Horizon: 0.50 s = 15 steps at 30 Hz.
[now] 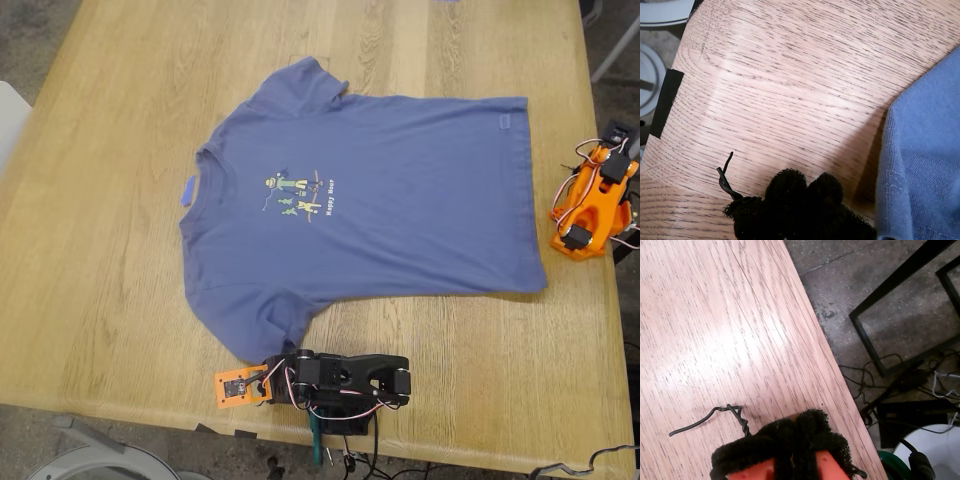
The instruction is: Fold a T-shirt
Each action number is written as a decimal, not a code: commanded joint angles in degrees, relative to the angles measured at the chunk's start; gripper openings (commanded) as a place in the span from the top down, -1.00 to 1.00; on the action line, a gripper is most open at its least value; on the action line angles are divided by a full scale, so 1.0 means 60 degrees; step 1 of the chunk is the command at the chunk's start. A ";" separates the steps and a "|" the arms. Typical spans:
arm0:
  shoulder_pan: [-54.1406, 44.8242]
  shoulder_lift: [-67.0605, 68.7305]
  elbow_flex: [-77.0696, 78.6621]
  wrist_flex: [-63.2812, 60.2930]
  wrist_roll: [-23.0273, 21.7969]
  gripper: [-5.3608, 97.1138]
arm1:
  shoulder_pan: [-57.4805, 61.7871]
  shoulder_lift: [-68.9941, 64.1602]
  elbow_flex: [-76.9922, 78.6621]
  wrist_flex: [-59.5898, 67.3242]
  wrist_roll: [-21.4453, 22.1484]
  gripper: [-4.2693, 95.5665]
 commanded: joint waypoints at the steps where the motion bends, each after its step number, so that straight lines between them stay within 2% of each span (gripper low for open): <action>1: 0.0396 0.1040 -0.0146 0.0073 -0.0806 0.90 | -0.1187 -0.0015 0.0659 0.0015 -0.0176 0.59; 4: 0.0410 0.1040 -0.0146 0.0073 -0.1025 0.90 | -0.0762 -0.0015 0.0659 0.0015 -0.0161 0.73; 9: 0.0352 0.1040 -0.0146 0.0073 -0.0483 0.90 | 0.0146 -0.0015 0.0659 0.0015 -0.0205 0.73; 11: 0.0483 0.1040 -0.0146 -0.0073 -0.0308 0.90 | 0.0469 -0.0015 0.0659 0.0015 -0.0264 0.65; 13: 0.0718 0.1040 -0.0146 -0.0601 -0.0117 0.90 | 0.0879 -0.0015 0.0659 -0.0088 -0.0747 0.61; 15: 0.0894 0.1040 -0.0146 -0.1128 0.0000 0.90 | 0.1025 -0.0015 0.0659 -0.0029 -0.0454 0.74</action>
